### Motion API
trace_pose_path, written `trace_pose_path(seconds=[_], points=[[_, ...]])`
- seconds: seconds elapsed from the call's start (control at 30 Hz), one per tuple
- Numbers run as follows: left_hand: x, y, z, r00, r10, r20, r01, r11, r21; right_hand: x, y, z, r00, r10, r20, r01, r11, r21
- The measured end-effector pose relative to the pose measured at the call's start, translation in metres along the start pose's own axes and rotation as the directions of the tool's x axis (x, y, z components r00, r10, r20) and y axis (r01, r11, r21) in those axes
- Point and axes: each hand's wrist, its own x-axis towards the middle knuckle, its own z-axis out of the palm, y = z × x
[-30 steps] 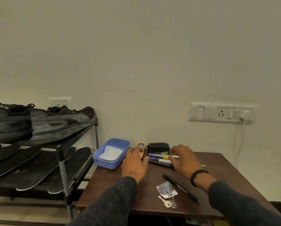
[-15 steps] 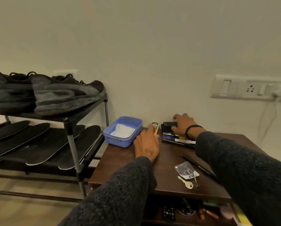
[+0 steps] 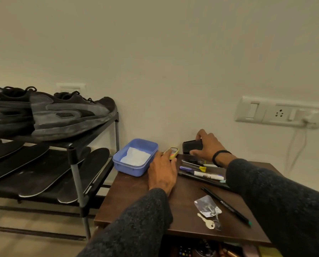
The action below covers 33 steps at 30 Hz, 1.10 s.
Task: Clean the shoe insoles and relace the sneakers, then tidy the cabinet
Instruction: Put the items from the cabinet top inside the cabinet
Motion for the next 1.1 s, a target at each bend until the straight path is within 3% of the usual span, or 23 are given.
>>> trace_pose_path(seconds=[0.17, 0.33, 0.43, 0.6, 0.7, 0.8, 0.9, 1.1], points=[[-0.002, 0.002, -0.002, 0.978, 0.075, -0.195, -0.096, 0.99, -0.1, -0.033, 0.0, -0.022, 0.974, -0.064, -0.216, 0.108, 0.974, 0.198], [-0.013, 0.009, -0.012, 0.965, 0.164, -0.203, -0.195, 0.97, -0.144, -0.096, 0.008, -0.047, 0.916, -0.013, -0.402, 0.17, 0.918, 0.358], [-0.037, 0.028, -0.024, 0.956, 0.133, -0.262, -0.193, 0.957, -0.216, -0.14, 0.018, -0.058, 0.903, -0.01, -0.431, 0.212, 0.88, 0.424], [-0.124, 0.063, -0.061, 0.94, 0.092, -0.328, -0.205, 0.922, -0.329, -0.216, 0.03, -0.068, 0.817, -0.276, -0.506, 0.417, 0.889, 0.189], [-0.183, 0.07, -0.09, 0.957, 0.053, -0.284, -0.148, 0.934, -0.324, -0.259, 0.034, -0.064, 0.737, -0.404, -0.542, 0.534, 0.84, 0.101], [-0.234, 0.075, -0.112, 0.962, 0.042, -0.269, -0.128, 0.941, -0.313, -0.293, 0.038, -0.056, 0.656, -0.572, -0.492, 0.67, 0.742, 0.031], [-0.274, 0.069, -0.128, 0.968, 0.106, -0.226, -0.161, 0.957, -0.241, -0.315, 0.041, -0.042, 0.581, -0.703, -0.409, 0.768, 0.64, -0.009], [-0.306, 0.023, -0.146, 0.993, 0.079, -0.085, -0.082, 0.996, -0.038, -0.33, 0.035, 0.004, 0.542, -0.777, -0.32, 0.82, 0.572, -0.002]])
